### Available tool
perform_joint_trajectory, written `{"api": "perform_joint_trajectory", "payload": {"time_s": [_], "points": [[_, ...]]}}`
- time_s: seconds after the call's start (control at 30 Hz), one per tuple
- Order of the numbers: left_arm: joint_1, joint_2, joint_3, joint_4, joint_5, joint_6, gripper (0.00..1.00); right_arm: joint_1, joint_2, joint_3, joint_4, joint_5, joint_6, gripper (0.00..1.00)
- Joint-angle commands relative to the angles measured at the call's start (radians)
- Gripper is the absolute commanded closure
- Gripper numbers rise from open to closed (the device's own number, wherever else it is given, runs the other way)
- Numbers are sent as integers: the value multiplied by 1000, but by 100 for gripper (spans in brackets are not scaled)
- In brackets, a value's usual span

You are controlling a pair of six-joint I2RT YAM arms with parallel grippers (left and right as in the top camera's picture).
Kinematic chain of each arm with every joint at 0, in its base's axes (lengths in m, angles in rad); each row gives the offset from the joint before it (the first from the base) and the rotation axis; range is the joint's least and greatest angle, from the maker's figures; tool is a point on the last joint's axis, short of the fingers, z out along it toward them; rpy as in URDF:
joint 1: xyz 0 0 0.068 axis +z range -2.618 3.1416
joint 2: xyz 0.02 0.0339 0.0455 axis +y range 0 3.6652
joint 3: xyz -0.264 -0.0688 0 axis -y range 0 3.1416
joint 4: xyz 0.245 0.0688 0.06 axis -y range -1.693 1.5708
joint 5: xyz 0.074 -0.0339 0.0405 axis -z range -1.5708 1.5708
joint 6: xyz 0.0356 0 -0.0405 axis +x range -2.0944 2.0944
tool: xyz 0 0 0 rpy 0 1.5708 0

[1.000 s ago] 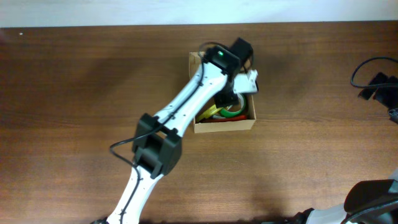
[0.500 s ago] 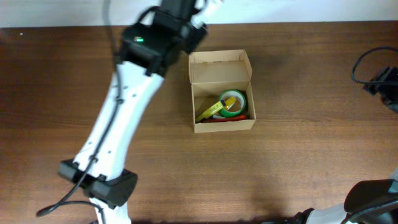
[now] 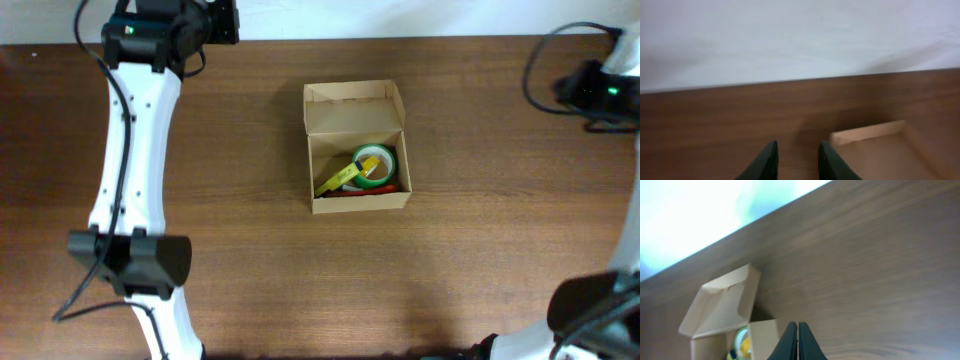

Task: Pack container
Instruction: 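Move both grippers to the box's lid flaps on either side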

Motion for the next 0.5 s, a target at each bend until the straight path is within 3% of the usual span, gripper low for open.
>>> {"api": "perform_joint_trajectory", "payload": {"time_s": [0.0, 0.23, 0.47], "points": [[27, 95, 3, 13, 211, -126, 76, 37, 112, 0, 4, -91, 5, 96], [55, 289, 3, 21, 379, -221, 80, 84, 284, 0, -2, -161, -53, 96], [115, 449, 3, 142, 701, -231, 85, 114, 365, -1, -4, -300, -209, 96]]}}
